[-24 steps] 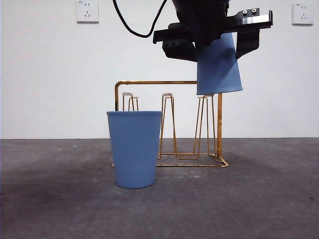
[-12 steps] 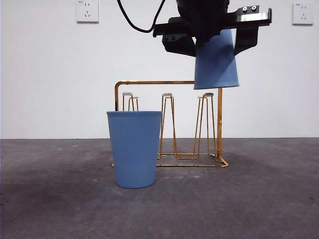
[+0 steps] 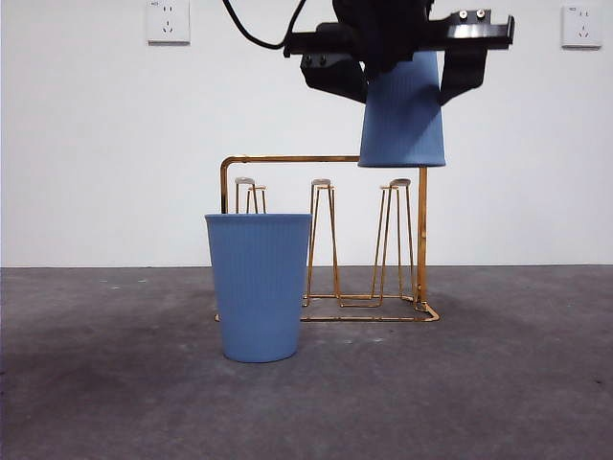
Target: Pick up cup 1,put cup 1 in the cup rack,pick up cup 2,put cup 2 in the cup rack
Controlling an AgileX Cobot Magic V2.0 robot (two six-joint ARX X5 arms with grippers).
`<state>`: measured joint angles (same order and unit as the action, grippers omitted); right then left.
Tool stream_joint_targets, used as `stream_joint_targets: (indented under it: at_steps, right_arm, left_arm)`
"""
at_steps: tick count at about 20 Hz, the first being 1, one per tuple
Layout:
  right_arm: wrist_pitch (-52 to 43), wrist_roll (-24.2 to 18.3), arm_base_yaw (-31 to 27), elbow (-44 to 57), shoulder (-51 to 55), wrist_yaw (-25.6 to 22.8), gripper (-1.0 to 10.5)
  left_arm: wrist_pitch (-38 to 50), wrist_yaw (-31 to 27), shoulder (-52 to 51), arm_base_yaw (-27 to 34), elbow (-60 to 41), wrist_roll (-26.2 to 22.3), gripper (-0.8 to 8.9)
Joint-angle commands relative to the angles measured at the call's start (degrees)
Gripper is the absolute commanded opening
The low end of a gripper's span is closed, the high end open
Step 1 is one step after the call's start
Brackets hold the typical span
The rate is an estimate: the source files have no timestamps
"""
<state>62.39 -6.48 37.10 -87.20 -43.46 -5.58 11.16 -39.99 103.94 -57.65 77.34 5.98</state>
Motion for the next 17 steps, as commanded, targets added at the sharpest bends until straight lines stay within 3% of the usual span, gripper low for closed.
stream_joint_targets:
  at_steps: [1, 17]
  right_arm:
    - [-0.22, -0.39, 0.02, 0.22, 0.20, 0.00, 2.2]
    - [-0.81, -0.37, 0.02, 0.22, 0.20, 0.04, 2.2]
  left_arm:
    - [-0.31, 1.07, -0.13, 0.44, 0.11, -0.66, -0.08]
    - [-1.27, 7.06, 0.24, 2.56, 0.11, 4.26, -0.08]
